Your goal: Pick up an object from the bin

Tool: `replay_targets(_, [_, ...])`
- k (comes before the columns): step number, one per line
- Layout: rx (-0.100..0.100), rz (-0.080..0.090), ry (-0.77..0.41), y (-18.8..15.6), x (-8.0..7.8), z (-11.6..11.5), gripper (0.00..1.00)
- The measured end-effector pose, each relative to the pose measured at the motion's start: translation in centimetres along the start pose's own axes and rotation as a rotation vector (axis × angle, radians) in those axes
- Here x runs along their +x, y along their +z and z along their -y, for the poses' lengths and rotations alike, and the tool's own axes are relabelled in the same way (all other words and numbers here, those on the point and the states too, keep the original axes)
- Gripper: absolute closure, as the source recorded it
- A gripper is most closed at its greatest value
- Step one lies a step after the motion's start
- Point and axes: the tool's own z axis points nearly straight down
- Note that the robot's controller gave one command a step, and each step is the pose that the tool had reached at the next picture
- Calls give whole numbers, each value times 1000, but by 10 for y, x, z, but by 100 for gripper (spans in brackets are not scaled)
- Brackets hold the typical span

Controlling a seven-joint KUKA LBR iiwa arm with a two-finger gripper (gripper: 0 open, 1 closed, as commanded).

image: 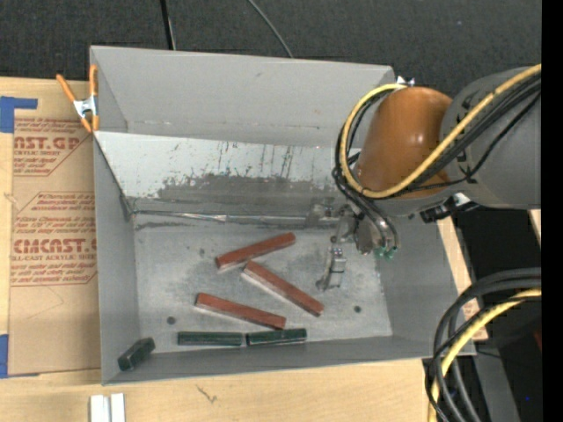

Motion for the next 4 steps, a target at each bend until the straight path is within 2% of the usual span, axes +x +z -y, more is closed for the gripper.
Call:
replay_targets(1, [0, -12, -9, 14, 39, -19, 0])
replay_targets(2, [1, -7, 232, 25, 25, 10, 0])
replay_targets(3, [2, -13, 137, 94, 47, 10, 0])
replay_targets(4, [3, -8, 402, 90, 37, 9, 100])
